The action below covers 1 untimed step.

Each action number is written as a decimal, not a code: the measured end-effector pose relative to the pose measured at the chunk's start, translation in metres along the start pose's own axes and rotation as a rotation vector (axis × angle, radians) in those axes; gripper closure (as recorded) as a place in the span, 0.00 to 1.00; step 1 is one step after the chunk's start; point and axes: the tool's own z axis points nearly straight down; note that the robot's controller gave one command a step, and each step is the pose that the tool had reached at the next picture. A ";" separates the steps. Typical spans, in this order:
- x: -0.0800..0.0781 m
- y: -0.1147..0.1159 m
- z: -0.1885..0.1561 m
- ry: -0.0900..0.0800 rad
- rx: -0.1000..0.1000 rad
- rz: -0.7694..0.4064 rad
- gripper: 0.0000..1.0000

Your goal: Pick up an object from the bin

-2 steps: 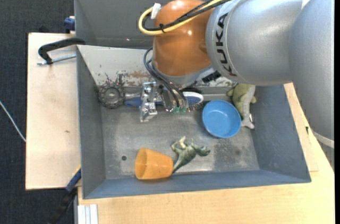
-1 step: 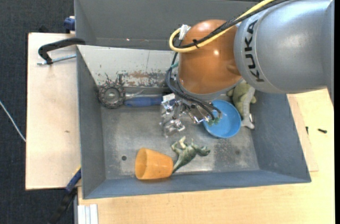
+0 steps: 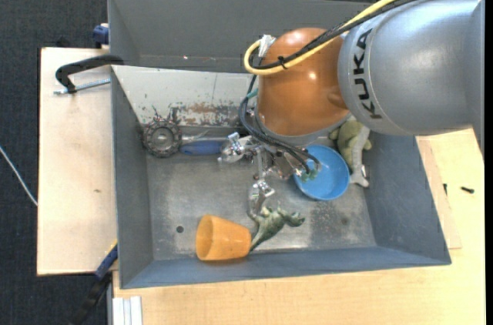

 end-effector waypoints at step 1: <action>0.037 0.020 0.075 -0.014 0.004 -0.286 0.00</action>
Offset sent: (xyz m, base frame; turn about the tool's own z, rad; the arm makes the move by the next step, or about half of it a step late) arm -0.0467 -0.0004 -0.0782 -0.2868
